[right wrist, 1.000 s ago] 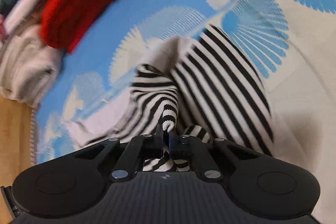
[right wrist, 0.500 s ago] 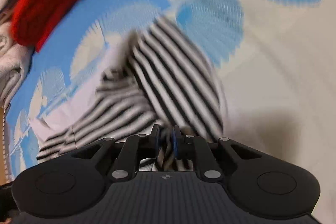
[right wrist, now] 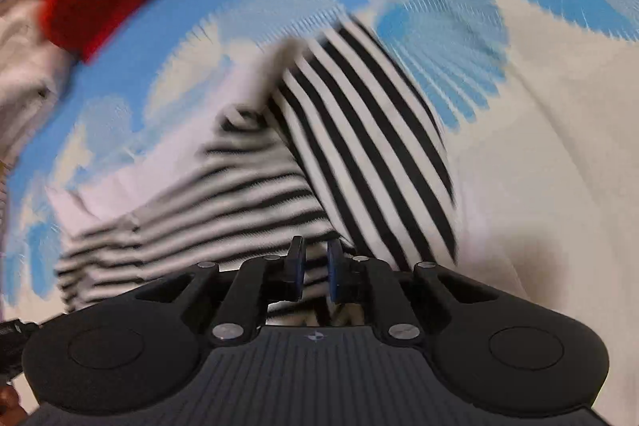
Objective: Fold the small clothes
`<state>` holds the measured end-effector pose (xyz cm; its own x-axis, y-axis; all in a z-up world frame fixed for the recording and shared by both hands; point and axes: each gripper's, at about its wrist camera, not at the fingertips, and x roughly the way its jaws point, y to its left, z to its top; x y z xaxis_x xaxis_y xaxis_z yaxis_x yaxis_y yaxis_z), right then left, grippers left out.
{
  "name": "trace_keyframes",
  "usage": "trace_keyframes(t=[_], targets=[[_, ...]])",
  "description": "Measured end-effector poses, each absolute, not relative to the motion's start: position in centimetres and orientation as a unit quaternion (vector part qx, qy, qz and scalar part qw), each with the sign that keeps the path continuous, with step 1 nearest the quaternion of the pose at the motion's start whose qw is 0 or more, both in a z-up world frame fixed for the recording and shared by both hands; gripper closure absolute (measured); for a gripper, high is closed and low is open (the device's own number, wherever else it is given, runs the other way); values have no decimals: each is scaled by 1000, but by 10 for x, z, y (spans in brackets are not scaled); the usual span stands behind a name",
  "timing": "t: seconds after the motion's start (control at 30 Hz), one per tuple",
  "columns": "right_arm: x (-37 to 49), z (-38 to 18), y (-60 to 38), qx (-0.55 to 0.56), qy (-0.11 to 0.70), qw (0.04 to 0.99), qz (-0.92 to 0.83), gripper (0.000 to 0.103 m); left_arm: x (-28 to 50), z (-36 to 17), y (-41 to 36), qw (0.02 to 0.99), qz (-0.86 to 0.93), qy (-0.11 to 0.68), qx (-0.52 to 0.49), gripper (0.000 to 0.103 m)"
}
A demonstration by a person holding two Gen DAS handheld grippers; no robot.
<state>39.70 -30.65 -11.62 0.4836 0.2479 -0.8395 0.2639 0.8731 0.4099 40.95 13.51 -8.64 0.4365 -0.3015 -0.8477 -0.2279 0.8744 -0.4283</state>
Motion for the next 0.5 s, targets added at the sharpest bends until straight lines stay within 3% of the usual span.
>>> trace_keyframes(t=[0.13, 0.2, 0.23, 0.5], targets=[[394, -123, -302, 227, 516, 826, 21, 81, 396, -110, 133, 783, 0, 587, -207, 94], [387, -133, -305, 207, 542, 814, -10, 86, 383, -90, 133, 798, 11, 569, -197, 92], [382, -126, -311, 216, 535, 816, -31, 80, 377, -76, 134, 811, 3, 552, -192, 92], [296, 18, -343, 227, 387, 893, -10, 79, 292, 53, 124, 890, -51, 429, -148, 92]])
